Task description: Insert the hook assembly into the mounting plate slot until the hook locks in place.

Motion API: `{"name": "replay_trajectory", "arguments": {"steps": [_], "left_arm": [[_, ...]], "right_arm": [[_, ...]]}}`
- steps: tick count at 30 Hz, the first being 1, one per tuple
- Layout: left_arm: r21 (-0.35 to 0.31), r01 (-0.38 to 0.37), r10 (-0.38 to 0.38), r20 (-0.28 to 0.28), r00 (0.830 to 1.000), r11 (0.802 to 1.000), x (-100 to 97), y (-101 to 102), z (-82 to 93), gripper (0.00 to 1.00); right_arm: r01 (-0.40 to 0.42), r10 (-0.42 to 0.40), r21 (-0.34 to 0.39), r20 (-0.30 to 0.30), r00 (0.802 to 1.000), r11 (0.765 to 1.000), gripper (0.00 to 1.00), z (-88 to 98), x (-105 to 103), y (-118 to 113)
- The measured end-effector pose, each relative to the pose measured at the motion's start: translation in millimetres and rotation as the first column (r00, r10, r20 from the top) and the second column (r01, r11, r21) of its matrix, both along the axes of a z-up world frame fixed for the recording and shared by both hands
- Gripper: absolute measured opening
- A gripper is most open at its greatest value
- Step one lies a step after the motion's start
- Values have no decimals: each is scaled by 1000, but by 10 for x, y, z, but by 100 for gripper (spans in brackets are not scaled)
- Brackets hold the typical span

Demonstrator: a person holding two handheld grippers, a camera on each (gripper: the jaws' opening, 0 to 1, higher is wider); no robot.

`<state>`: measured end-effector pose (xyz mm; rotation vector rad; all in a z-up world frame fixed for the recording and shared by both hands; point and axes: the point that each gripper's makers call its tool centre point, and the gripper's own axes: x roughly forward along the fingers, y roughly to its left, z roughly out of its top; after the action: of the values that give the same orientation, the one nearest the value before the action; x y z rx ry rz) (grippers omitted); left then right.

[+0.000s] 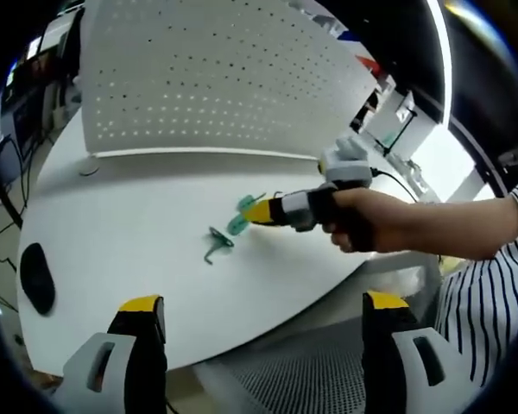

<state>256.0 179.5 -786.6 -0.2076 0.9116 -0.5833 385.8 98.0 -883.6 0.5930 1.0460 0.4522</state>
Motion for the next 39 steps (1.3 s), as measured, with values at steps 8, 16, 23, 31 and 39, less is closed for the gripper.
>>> {"name": "replay_trajectory", "arguments": {"steps": [8,16,23,31,39], "left_arm": [[-7,19,-19,-9,1000,1000,0,-92,-20,96],[-9,23,-24,-20,1000,1000,-16,-97,-52,96],[-7,1,-1,-28,1000,1000,-21,-35,-76,95],[-9,3,-3,-27,1000,1000,-14,-55,-74,95],[-3,6,-7,-29,1000,1000,-27,-65,-82,95]], "right_arm": [[34,-34,-2,-45,998,999,12,-61,23,53],[23,-26,-69,-43,999,997,10,-118,59,8],[2,-5,-96,-40,999,995,6,-117,56,-17],[-12,8,-109,-39,999,994,0,-113,42,-41],[-17,13,-96,-35,999,995,0,-75,23,-45]]}}
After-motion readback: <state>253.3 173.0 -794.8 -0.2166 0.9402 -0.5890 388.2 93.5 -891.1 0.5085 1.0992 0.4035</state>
